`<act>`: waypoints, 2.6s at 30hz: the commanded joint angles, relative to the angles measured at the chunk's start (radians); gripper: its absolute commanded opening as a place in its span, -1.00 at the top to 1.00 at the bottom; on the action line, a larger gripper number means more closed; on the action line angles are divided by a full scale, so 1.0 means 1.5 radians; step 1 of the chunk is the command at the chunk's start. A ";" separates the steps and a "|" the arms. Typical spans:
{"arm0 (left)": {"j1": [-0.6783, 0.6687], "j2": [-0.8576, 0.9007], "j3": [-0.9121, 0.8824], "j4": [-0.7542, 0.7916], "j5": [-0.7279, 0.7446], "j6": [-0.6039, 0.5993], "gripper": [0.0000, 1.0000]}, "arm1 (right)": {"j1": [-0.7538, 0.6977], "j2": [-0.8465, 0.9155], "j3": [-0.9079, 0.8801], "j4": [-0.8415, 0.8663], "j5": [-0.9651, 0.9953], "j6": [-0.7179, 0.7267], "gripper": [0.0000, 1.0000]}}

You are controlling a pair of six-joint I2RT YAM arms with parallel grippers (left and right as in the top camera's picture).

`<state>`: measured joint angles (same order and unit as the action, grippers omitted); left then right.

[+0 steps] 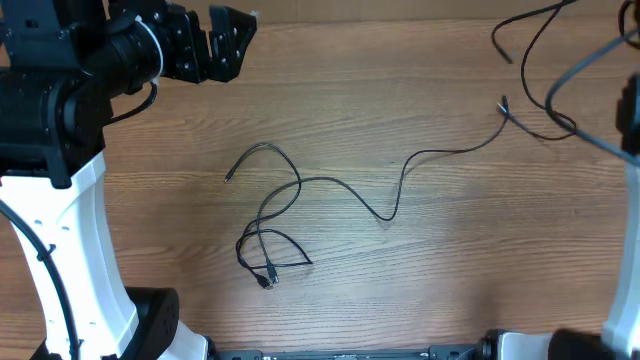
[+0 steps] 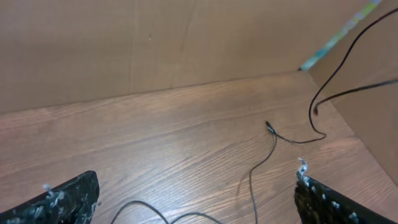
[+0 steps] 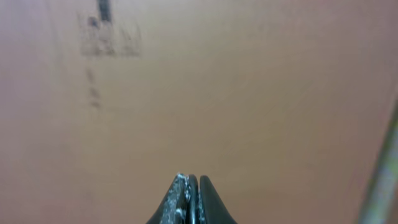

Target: Untangle cables

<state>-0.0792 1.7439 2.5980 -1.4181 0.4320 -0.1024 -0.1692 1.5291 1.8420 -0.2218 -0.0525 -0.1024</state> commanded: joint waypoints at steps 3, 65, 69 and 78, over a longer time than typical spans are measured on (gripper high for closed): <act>-0.004 0.001 0.003 -0.061 -0.015 -0.021 -1.00 | -0.015 0.080 0.003 0.155 0.109 -0.253 0.92; -0.006 0.003 0.000 -0.181 -0.084 -0.051 -1.00 | -0.431 0.482 0.142 -0.429 0.082 0.880 -0.98; -0.006 0.003 0.000 -0.181 -0.083 -0.051 -1.00 | -0.429 0.483 0.138 -0.398 0.154 0.946 -0.85; -0.026 0.003 0.000 -0.181 -0.083 -0.052 -1.00 | -0.428 0.558 0.116 -0.316 0.125 0.965 -0.65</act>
<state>-0.1001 1.7443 2.5977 -1.6890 0.2993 -0.2024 -0.8112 2.2990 2.0335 -0.7036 0.1345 1.2911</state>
